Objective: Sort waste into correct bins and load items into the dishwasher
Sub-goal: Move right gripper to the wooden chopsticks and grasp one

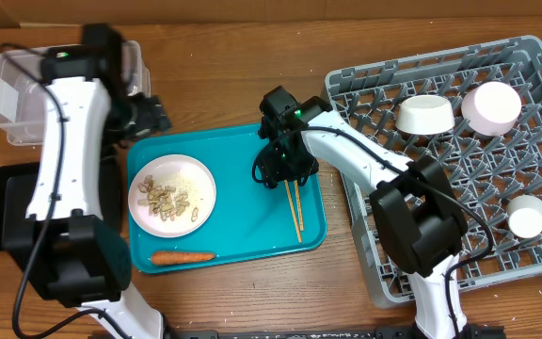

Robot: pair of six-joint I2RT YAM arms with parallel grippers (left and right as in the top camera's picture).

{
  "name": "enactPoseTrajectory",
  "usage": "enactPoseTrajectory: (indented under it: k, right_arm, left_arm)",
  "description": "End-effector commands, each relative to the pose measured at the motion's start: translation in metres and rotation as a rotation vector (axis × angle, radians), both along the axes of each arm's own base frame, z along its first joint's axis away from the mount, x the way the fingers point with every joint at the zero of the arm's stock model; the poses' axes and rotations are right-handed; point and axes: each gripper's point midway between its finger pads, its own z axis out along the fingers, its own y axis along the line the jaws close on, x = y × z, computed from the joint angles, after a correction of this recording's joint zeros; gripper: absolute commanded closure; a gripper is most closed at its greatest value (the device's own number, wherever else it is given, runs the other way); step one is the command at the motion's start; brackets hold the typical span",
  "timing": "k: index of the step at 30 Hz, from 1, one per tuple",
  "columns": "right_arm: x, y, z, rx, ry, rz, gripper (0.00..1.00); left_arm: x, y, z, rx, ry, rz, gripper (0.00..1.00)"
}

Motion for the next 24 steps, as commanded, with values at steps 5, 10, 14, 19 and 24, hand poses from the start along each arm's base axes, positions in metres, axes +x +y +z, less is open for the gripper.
enactPoseTrajectory:
  k: [5, 10, 14, 19, 24]
  right_arm:
    - [-0.009, -0.011, -0.029, -0.063, 0.048, 0.005, 0.35]
    - [-0.018, -0.016, -0.045, -0.098, 0.098, 0.007, 0.47]
    - [-0.02, -0.017, -0.047, -0.105, 0.109, 0.007, 0.68]
    - [-0.023, -0.019, -0.047, -0.112, 0.119, 0.004, 0.82]
    - [-0.023, -0.019, -0.045, -0.114, 0.122, 0.003, 0.94]
  left_arm:
    - [-0.002, 0.013, 0.001, -0.026, -0.006, 0.065, 0.05]
    - [-0.001, 0.012, 0.001, -0.025, -0.008, 0.063, 0.04]
    - [0.0, 0.012, 0.001, -0.025, -0.013, 0.063, 0.04]
    - [0.0, 0.012, 0.001, -0.025, -0.014, 0.063, 0.04]
    - [0.002, 0.01, 0.001, -0.028, -0.018, 0.059, 0.04]
